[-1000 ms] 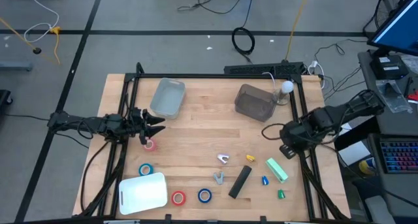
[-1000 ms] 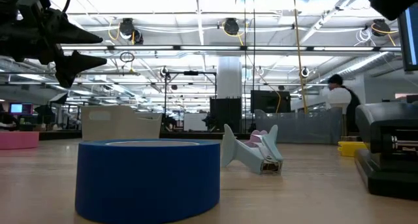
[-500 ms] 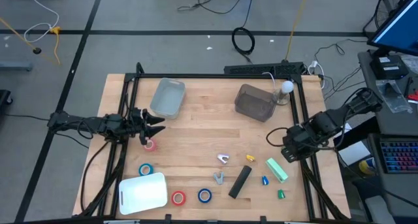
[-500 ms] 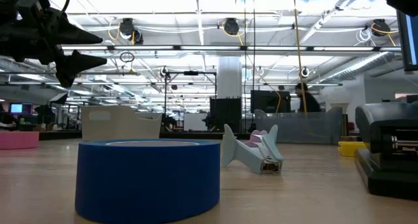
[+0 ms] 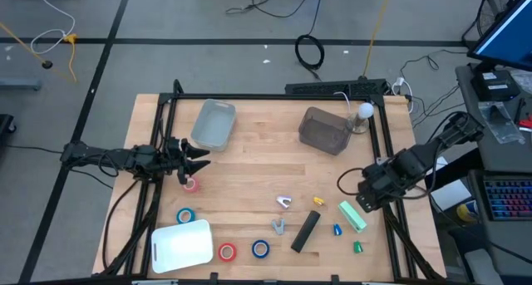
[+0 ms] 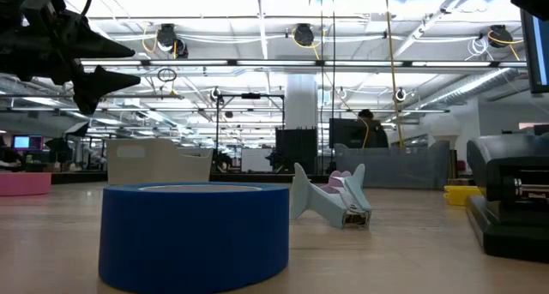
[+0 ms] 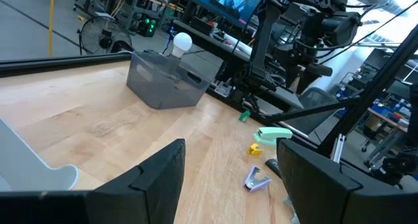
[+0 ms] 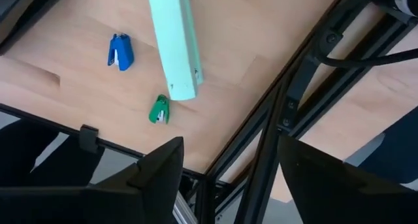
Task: Pick and place Stapler, Stapler remover, tape
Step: Put the green stapler into the gray bin
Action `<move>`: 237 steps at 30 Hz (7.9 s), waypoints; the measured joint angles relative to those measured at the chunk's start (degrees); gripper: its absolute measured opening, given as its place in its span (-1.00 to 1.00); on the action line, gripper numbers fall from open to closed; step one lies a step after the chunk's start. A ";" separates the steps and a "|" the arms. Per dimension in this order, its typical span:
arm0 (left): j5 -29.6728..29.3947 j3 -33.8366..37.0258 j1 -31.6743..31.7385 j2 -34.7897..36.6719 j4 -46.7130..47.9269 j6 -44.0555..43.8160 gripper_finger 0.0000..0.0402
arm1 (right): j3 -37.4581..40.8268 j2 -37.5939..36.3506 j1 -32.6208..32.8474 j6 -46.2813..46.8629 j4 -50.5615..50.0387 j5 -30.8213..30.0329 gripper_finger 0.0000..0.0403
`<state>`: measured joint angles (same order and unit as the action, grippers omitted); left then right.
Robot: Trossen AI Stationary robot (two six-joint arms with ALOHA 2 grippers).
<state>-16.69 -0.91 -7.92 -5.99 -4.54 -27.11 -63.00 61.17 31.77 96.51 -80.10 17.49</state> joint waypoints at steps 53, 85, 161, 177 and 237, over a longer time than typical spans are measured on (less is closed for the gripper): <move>0.02 0.00 0.02 -0.01 0.00 -0.15 0.21 | 0.04 12.71 6.60 -2.78 7.06 -11.54 0.16; 0.02 0.00 0.01 -0.01 -0.02 -0.15 0.21 | 12.62 13.53 6.61 -0.37 25.40 -3.99 0.32; 0.05 0.00 0.02 0.00 -0.14 -7.67 0.21 | 21.62 18.25 10.36 9.89 42.33 -3.17 -0.45; -2.62 0.00 0.00 0.00 -15.04 -7.49 0.21 | 21.53 11.24 9.38 8.74 42.42 -9.19 -0.44; 0.59 -45.33 3.15 -73.81 -22.12 10.64 0.21 | 21.40 10.10 -26.53 -56.64 86.43 -28.28 -0.45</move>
<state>-16.10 -46.23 -4.76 -79.81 -26.65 -16.48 -41.60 71.26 5.23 39.87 6.33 -10.79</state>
